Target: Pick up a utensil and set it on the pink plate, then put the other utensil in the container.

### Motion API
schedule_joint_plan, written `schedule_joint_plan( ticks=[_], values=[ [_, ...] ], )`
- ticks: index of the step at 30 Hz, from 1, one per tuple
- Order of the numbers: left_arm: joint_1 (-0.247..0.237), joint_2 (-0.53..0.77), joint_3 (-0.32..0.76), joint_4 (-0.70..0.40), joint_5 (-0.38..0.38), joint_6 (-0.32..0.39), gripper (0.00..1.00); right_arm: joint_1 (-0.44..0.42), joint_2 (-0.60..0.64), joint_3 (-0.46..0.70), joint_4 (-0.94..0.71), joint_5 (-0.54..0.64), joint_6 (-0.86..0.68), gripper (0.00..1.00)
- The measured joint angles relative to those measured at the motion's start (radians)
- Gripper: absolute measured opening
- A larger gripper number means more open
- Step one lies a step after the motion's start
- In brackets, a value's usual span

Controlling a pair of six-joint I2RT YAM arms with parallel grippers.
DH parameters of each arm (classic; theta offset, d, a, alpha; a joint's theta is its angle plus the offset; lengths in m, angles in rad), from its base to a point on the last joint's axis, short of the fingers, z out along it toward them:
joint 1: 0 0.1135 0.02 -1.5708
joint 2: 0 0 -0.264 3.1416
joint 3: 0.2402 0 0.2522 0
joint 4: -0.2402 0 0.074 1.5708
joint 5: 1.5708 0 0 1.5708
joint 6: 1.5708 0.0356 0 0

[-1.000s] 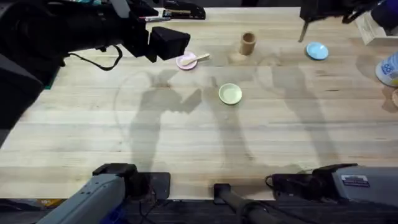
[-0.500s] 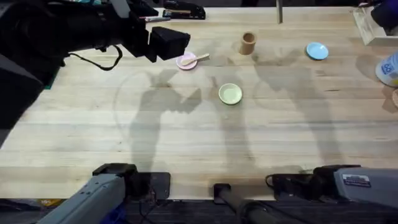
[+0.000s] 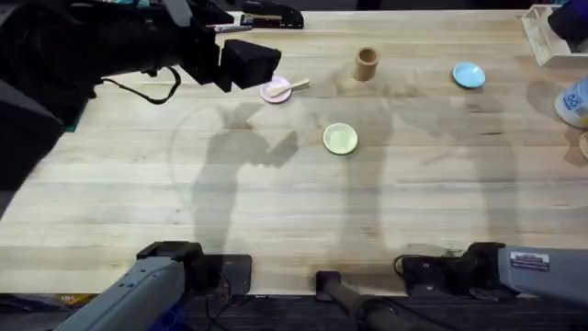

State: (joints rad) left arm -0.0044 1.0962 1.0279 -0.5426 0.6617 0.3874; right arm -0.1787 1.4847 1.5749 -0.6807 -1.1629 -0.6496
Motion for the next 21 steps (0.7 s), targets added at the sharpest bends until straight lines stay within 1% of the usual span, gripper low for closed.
schedule_joint_plan(
  ticks=[5,9,12,17,21],
  values=[
    [0.000,0.000,0.000,0.000,0.000,0.000,0.994,-0.043,0.044,0.001,0.158,-0.124,-0.055,0.031],
    [0.000,0.000,0.000,0.000,0.000,0.000,0.994,-0.063,0.094,0.001,0.322,-0.238,-0.055,0.031],
    [0.000,0.000,0.000,0.000,0.000,0.000,0.994,-0.069,0.132,0.002,0.470,-0.298,-0.001,0.031],
    [0.000,0.000,0.000,0.000,0.000,0.000,0.994,-0.063,0.223,0.005,0.735,-0.345,0.163,0.031],
    [0.000,0.000,0.000,0.000,0.000,0.000,0.994,-0.043,0.297,0.005,0.833,-0.352,0.235,0.031]
  ],
)
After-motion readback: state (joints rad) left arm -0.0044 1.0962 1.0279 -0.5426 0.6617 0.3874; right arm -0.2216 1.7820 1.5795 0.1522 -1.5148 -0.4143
